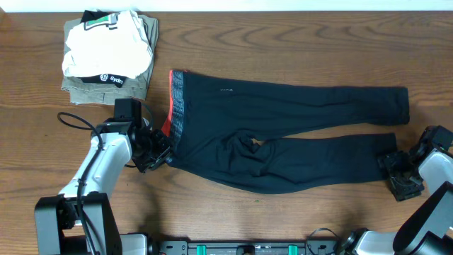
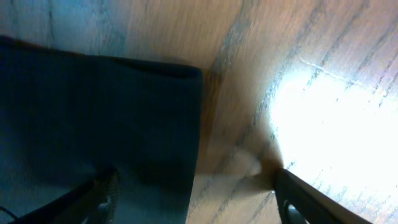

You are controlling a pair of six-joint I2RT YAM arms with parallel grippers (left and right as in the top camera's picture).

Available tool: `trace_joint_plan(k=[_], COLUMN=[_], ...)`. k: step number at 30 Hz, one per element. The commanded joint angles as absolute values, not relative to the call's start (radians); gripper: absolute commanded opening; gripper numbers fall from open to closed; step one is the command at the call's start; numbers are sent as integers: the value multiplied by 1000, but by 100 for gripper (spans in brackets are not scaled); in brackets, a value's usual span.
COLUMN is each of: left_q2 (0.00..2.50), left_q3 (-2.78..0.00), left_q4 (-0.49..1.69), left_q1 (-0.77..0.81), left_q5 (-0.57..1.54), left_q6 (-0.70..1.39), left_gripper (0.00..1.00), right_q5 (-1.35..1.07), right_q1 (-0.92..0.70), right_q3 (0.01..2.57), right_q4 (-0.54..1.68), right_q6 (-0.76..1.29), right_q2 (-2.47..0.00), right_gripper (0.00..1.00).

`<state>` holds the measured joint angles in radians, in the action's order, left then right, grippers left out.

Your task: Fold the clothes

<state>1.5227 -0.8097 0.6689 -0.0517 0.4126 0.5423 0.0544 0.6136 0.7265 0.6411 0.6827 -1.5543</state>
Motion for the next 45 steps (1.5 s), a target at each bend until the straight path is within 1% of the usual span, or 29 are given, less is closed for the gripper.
trace_joint_plan(k=[1,3,5,14,18,27,31,35,37,41,45], left_q2=[1520,1520,1520,1520,1520,1520,1520,1520,1520,1520,1520], left_q3=[-812,-812,-812,-812,-812,-812,-812,-812,-812,-812,-812], left_q4=[672,672,672,676,678,679,678,679,679,678,678], left_q1=[-54,-54,-54,-54,-54,-54,-54,-54,-54,-54,-54], left_q5=[411,411,411,411,411,411,411,411,411,411,411], left_q6=[524,525,524,505,505,502,502,502,502,502,502], left_gripper=[27,27,27,27,27,27,27,26,26,25,26], right_q5=[59,60,60,13,-28,-31,-31,-35,-35,-48,-68], right_q1=[629,629,630,631,633,664,671,671,671,671,671], right_q3=[718,718,718,718,718,718,718,718,718,718,724], right_q4=[622,615,605,566,545,516,516,524,532,569,610], right_q6=[673,663,656,656,645,633,626,612,612,611,612], right_q2=[-1590,-1590,-1590,-1600,-1633,-1744,-1781,-1784,-1784,-1784,-1784], right_gripper=[70,64,61,61,61,62,60,51,50,53,64])
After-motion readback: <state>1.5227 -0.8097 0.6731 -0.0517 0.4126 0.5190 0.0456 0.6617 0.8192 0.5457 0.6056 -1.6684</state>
